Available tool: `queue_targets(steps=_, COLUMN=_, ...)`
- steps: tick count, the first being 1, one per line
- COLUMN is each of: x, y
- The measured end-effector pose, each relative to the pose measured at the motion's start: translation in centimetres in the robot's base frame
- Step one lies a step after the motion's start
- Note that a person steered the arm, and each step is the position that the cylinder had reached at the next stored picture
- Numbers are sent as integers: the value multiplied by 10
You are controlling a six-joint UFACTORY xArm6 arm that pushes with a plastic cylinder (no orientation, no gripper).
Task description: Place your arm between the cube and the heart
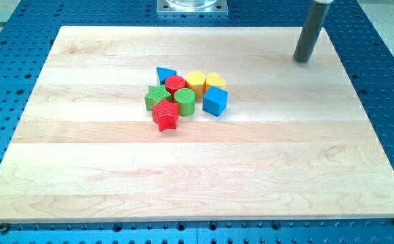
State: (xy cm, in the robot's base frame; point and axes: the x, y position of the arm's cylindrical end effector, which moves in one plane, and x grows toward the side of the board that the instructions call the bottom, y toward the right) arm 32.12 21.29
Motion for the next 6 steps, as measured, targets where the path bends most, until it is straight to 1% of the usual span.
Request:
queue_targets(steps=1, x=79, y=-20)
queue_targets(steps=2, x=90, y=-76)
queue_targets(steps=4, x=86, y=-159)
queue_targets(steps=5, x=75, y=-192)
queue_targets(steps=6, x=76, y=-214)
